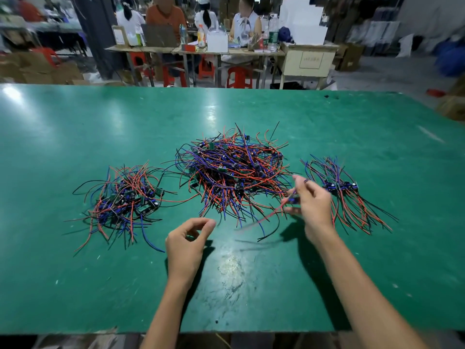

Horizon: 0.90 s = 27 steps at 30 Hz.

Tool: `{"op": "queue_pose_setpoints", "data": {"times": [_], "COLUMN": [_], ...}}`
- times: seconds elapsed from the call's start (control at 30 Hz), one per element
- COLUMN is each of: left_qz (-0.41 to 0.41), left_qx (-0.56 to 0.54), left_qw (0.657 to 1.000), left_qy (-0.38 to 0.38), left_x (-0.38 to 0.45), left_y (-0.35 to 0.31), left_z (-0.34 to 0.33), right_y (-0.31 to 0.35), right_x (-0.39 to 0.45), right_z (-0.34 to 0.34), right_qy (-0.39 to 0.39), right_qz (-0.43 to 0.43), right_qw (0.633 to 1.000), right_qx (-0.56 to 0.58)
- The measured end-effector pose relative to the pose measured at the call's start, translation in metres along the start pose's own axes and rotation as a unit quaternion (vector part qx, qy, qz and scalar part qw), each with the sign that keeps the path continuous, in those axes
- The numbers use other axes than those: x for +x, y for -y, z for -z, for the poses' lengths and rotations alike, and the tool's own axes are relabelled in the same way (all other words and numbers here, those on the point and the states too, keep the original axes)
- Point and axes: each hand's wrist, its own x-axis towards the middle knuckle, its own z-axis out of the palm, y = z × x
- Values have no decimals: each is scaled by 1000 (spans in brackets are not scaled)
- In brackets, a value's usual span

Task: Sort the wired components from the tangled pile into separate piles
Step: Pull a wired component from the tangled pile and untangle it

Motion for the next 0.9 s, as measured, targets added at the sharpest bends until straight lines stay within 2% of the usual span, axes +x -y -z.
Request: {"op": "queue_pose_setpoints", "data": {"times": [0.1, 0.17, 0.2, 0.27, 0.3, 0.33, 0.43, 0.5, 0.67, 0.73, 0.9], "left_qz": [9, 12, 14, 14, 15, 15, 16, 19, 21, 25, 29], "left_qx": [7, 14, 17, 21, 22, 21, 26, 33, 40, 43, 41], "left_qw": [1000, 1000, 1000, 1000, 1000, 1000, 999, 999, 999, 999, 999], "left_qy": [-12, -10, -9, -10, -11, -13, -17, -18, -21, -22, -21], "left_x": [1, 2, 3, 4, 5, 5, 4, 4, 3, 3, 2], "left_y": [5, 6, 6, 7, 7, 8, 7, 6, 4, 3, 0], "left_z": [0, -1, -1, -1, -1, -1, -1, 0, 0, 0, 0], "right_y": [30, 46, 50, 50, 49, 45, 22, 0, -28, -30, -30], "right_x": [50, 79, 91, 103, 101, 97, 74, 57, 41, 38, 19], "right_z": [23, 38, 46, 55, 53, 48, 19, 1, -5, -5, -4], "right_qy": [-45, -68, -70, -66, -66, -56, 38, 85, -6, -20, -81], "right_qz": [36, 46, 45, 18, 23, 48, 104, 103, 181, 206, 275], "right_qw": [988, 965, 937, 832, 781, 758, 805, 789, 751, 739, 794], "right_qx": [-140, -250, -340, -551, -621, -648, -583, -600, -635, -641, -536]}}
